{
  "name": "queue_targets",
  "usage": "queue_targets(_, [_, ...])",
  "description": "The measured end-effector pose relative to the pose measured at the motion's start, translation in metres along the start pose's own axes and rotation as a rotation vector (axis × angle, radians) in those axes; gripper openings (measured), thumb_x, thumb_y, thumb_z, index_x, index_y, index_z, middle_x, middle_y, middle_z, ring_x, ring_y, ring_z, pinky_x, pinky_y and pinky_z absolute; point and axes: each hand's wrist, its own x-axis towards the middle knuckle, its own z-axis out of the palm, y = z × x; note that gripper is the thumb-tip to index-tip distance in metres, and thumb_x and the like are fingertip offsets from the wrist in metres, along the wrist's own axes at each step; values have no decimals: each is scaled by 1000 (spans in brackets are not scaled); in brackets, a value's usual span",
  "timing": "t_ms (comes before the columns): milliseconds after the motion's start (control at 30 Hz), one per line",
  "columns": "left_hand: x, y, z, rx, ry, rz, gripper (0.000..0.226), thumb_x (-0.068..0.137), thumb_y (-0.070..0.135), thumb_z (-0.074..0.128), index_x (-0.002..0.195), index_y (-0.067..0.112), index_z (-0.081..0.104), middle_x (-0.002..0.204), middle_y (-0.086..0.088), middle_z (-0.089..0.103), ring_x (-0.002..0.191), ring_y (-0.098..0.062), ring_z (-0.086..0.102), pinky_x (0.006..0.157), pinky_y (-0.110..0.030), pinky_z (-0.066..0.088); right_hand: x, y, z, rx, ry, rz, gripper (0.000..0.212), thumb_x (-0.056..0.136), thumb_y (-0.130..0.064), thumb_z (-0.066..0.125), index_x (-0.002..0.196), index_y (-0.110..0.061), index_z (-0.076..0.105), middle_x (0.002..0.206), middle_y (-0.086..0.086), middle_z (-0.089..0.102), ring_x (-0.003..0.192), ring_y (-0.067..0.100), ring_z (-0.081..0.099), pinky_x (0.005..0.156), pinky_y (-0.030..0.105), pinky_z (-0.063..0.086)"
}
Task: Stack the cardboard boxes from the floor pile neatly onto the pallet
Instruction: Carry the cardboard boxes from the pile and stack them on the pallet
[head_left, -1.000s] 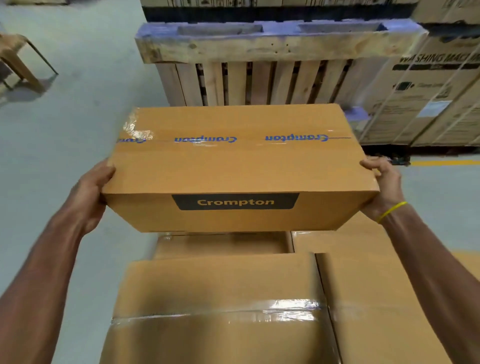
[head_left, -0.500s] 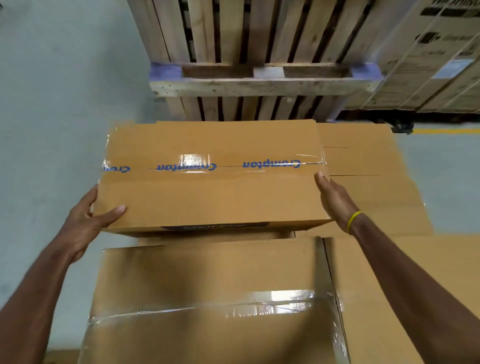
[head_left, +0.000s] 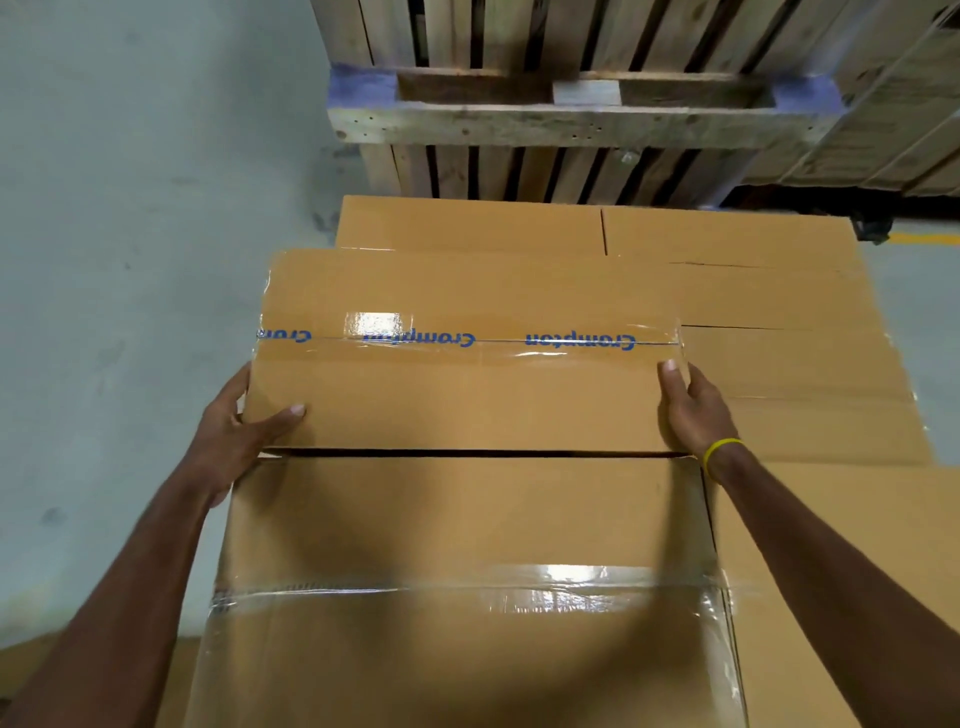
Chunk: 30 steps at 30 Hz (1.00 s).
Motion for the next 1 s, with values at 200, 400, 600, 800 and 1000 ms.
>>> queue_targets(200, [-8,-23,0,23,173,-108,74,56,58,95,115,19,75,103,0,80,94,-23,77,81,-42,61,-15,-3,8,-144,142,53,66,96,-70,38,81,-7,51,76,10,54,96,42,53,80,43,39])
queue_targets(400, [-15,-30,8,53,284,-162,72,48,71,88,96,19,79,91,-1,80,89,-29,75,85,-52,62,-19,-2,8,-227,211,32,65,86,-76,51,74,-12,53,74,13,56,89,41,53,79,43,43])
queue_targets(600, [-16,-36,5,38,259,-193,70,48,67,93,95,16,80,90,-2,80,88,-31,77,85,-55,62,-20,-1,11,-292,203,32,62,84,-80,50,78,-18,52,86,19,59,95,43,55,80,44,44])
queue_targets(800, [-14,-38,2,62,243,-208,81,44,72,93,100,15,79,94,-3,80,88,-29,77,84,-55,63,-23,-5,14,-356,252,35,69,86,-79,45,78,-11,51,89,24,60,94,46,58,80,45,46])
queue_targets(1000, [-10,-39,4,63,209,-240,88,37,69,96,104,14,77,96,-3,81,90,-27,77,85,-52,63,-25,-6,17,-457,248,64,78,88,-81,35,95,-6,58,107,31,62,103,48,58,87,47,46])
